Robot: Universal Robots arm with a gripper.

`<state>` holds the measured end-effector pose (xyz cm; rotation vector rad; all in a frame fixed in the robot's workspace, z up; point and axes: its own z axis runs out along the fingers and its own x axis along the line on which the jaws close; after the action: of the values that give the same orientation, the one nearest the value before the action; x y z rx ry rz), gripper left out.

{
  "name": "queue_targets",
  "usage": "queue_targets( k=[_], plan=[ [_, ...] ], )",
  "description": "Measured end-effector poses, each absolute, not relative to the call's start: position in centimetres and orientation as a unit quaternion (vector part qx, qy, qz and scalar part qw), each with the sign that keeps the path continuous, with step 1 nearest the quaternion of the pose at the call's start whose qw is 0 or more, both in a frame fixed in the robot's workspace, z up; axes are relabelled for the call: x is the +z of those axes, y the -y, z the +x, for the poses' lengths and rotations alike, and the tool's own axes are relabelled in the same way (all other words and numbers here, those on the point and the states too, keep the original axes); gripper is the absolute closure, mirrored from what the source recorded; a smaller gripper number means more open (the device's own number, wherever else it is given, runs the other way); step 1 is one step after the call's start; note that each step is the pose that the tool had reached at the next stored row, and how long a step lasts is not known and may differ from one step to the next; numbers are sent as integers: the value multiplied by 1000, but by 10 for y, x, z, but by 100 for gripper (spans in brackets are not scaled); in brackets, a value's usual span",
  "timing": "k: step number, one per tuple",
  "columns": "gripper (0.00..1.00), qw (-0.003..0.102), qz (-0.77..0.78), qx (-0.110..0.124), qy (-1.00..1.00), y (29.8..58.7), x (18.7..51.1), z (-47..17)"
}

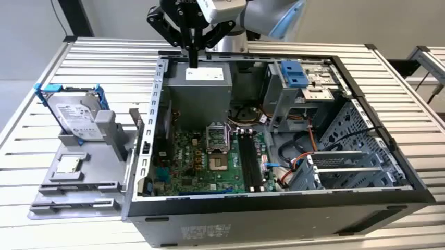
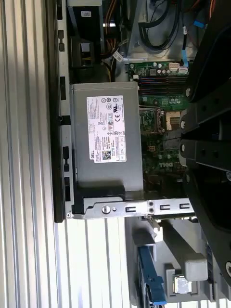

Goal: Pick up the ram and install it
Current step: 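Reach for the ram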

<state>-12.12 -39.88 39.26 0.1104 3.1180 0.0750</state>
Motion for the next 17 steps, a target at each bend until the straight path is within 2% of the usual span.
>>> queue_targets(
  k=[17],
  plan=[
    [100, 10, 35, 24, -999, 399, 393, -158]
  ],
)
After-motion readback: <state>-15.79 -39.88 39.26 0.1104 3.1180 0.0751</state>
